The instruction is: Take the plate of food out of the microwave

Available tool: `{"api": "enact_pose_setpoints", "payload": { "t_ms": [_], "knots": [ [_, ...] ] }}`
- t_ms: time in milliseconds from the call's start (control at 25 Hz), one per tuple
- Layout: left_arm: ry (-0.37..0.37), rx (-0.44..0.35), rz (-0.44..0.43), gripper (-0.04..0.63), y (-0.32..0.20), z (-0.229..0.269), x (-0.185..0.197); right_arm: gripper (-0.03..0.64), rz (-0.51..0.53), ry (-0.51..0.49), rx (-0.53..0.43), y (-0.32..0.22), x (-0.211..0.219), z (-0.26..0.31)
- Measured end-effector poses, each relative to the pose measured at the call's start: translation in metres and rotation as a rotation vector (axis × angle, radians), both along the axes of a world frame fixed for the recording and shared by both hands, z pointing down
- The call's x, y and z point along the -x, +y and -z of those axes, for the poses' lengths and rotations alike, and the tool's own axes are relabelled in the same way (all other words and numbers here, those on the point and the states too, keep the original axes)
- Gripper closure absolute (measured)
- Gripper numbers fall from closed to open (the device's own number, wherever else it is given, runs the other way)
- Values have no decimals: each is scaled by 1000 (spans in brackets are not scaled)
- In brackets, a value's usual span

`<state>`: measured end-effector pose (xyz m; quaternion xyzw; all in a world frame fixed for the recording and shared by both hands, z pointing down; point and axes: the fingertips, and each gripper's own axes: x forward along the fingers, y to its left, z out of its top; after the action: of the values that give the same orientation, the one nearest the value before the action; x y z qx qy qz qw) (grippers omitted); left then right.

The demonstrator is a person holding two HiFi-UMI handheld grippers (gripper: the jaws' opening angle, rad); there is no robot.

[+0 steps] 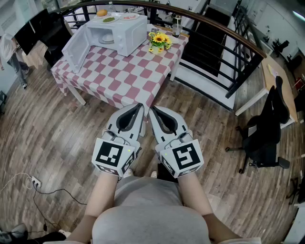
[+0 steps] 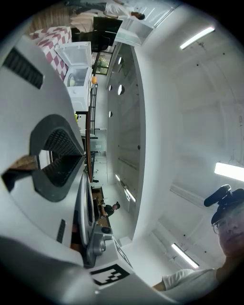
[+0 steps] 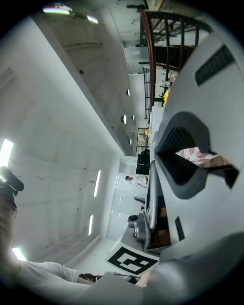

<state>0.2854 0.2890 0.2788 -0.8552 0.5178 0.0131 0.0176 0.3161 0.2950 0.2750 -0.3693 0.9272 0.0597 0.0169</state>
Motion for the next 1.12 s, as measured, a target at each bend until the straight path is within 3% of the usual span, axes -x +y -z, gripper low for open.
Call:
{"api": "enact_pose_setpoints", "payload": {
  "t_ms": [440, 640, 1120],
  "knots": [
    [23, -13, 33, 597, -15, -4, -30, 592, 18, 47, -11, -11, -36, -7],
    [33, 0, 43, 597, -21, -10, -29, 592, 21, -36, 23, -24, -43, -6],
    [18, 13, 48, 597, -67, -14, 23, 592, 49, -32, 13, -70, 12, -10]
  ]
}}
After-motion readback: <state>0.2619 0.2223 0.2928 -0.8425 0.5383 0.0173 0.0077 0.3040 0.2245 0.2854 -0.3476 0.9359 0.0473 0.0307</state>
